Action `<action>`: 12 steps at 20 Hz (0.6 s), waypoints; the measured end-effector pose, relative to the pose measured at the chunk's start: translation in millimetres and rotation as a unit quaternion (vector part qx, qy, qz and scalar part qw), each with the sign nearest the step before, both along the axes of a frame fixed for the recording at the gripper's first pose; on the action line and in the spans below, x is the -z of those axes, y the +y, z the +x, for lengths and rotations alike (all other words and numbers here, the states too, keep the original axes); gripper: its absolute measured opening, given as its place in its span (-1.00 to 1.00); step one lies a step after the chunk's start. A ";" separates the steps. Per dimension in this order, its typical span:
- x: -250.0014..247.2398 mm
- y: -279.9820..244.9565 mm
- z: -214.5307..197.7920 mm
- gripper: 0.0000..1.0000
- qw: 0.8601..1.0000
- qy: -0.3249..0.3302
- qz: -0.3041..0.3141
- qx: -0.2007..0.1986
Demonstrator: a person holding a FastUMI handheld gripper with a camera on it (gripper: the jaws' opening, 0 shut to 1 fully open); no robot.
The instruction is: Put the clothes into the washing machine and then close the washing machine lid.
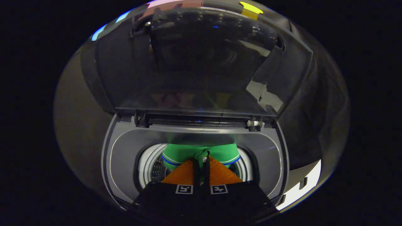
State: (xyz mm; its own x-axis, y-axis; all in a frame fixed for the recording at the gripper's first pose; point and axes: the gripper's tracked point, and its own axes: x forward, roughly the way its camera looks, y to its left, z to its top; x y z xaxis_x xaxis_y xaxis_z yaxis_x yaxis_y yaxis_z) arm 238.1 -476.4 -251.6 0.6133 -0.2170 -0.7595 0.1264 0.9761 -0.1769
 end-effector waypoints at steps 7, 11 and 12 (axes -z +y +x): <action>31.6 -1.9 2.4 -0.89 1.000 0.029 0.009 -0.009; 47.0 -2.0 0.8 -0.89 0.999 0.046 0.011 -0.015; 48.5 -4.6 -0.8 -0.89 0.999 0.051 0.009 -0.015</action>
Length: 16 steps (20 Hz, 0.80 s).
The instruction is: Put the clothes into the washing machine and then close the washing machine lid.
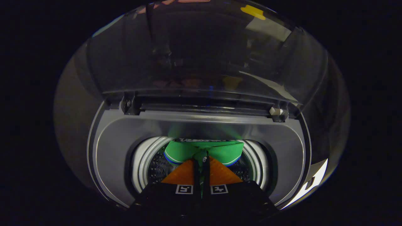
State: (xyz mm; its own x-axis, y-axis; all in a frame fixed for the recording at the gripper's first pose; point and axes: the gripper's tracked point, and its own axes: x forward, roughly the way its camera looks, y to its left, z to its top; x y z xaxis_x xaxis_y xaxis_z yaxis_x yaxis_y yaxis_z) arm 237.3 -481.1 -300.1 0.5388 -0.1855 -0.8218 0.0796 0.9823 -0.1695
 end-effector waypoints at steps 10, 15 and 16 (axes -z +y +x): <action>26.3 7.3 -18.3 -0.89 0.999 0.034 0.024 -0.006; 25.3 3.6 -14.7 0.58 0.999 0.033 0.025 0.005; 21.5 2.6 -15.6 1.00 0.999 0.026 0.029 0.008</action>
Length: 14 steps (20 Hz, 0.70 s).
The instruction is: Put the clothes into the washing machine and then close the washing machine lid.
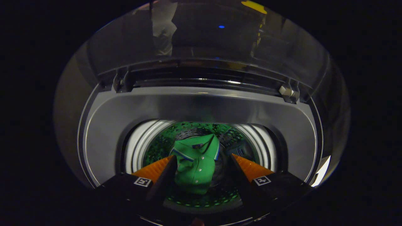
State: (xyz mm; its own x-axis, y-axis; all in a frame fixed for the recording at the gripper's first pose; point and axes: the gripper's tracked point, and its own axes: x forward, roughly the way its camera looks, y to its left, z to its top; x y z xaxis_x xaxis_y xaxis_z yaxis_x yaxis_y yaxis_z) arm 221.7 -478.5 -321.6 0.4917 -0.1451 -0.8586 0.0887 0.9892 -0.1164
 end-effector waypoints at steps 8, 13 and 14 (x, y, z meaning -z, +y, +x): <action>-43.0 -3.9 2.1 1.00 0.999 -0.029 -0.015 0.004; -117.0 9.5 9.5 1.00 0.997 -0.079 -0.017 -0.008; -134.6 11.4 10.4 1.00 0.996 -0.091 -0.016 -0.007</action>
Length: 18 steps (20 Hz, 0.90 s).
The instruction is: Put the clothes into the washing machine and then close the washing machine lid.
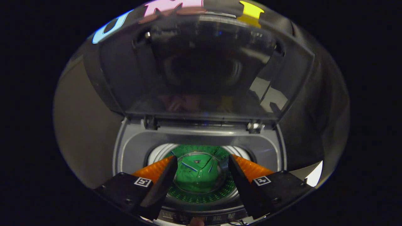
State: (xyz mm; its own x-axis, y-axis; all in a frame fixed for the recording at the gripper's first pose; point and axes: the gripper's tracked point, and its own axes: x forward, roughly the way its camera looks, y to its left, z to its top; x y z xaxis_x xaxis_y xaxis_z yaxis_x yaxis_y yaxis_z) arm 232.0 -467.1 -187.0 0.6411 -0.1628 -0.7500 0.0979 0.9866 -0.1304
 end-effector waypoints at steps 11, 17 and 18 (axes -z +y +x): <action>-159.0 9.5 39.3 1.00 0.995 -0.102 -0.013 -0.003; -225.8 6.0 94.0 1.00 0.988 -0.156 0.007 0.016; -232.4 5.6 107.1 0.99 0.985 -0.168 0.017 0.026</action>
State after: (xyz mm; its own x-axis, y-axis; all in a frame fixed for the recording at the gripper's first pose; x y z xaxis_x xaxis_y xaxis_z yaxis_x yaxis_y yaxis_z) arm 339.2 -461.5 45.4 0.8455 -0.1809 -0.5024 0.1809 0.9823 -0.0493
